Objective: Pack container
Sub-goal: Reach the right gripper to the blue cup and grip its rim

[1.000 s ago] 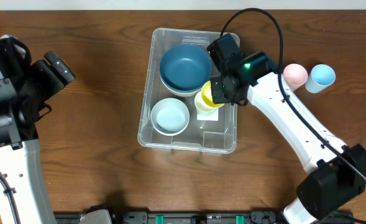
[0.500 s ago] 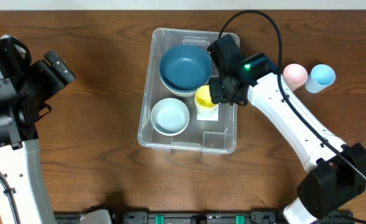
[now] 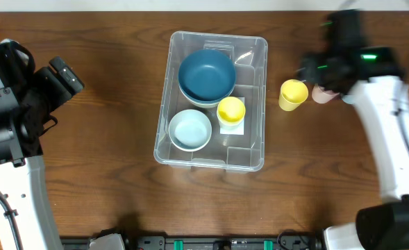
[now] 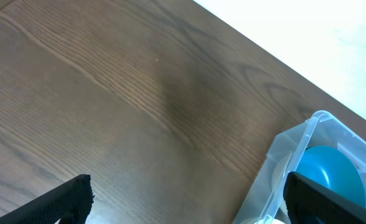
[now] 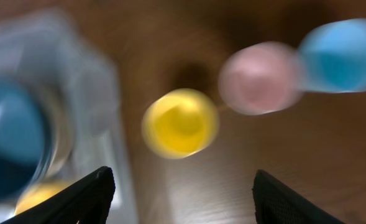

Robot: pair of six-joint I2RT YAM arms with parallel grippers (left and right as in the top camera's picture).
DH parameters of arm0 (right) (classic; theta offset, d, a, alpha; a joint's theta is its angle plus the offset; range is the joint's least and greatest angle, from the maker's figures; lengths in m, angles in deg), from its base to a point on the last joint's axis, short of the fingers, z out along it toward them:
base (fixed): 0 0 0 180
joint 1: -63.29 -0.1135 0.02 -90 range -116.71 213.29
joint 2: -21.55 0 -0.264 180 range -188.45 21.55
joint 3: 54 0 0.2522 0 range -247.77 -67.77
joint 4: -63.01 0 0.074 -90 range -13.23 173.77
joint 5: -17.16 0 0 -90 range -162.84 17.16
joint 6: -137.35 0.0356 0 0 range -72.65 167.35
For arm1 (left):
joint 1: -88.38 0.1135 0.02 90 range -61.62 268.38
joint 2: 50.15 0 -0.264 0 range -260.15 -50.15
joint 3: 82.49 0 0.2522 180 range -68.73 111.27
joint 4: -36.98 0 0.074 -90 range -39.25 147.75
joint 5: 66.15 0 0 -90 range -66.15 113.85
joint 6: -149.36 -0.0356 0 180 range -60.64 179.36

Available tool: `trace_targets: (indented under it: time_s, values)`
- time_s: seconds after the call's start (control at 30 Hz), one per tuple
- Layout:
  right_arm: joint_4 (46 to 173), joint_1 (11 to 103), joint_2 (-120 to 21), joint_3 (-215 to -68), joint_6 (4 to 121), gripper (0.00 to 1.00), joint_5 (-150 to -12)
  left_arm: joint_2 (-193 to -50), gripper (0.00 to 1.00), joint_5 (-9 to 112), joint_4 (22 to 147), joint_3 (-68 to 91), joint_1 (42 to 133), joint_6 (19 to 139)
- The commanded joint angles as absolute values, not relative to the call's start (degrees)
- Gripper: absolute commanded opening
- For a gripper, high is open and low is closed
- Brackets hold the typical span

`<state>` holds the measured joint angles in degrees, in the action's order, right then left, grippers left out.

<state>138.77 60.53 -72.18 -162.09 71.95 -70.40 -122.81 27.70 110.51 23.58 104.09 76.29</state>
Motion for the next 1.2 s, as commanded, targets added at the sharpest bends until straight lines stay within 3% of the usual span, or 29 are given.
trace_targets:
  time_s: [0.0, 0.27, 0.57, 0.6, 0.8, 0.97, 1.17]
  values:
    - [138.83, 69.2, -72.1, -162.79, 73.5, 0.73, -70.34, -123.1, 0.98, 27.2, 110.54, 24.13, 104.39, 76.4]
    - [135.66, 83.21, -82.83, -162.57, 73.68, 0.73, -71.12, -123.1, 0.98, 27.2, 110.54, 24.13, 104.39, 76.4]
    - [130.35, 86.27, -96.45, -162.57, 73.7, 0.63, -79.1, -123.1, 0.98, 27.2, 110.54, 24.13, 104.39, 76.4]
    - [129.83, 86.25, -97.15, -162.57, 73.68, 0.6, -79.08, -123.1, 0.98, 27.2, 110.54, 24.13, 104.39, 76.4]
    - [130.92, 86.3, -96.6, -162.59, 75.06, 0.23, -75.82, -123.1, 0.98, 27.2, 110.54, 24.13, 104.39, 76.4]
    - [134.77, 86.27, -92.82, -162.59, 76.06, 0.01, -68.33, -123.1, 0.98, 27.2, 110.54, 24.13, 104.39, 76.4]
    - [137.37, 85.25, -82.41, -162.59, 76.04, 0.01, -67.5, -123.1, 0.98, 27.2, 110.54, 24.13, 104.39, 76.4]
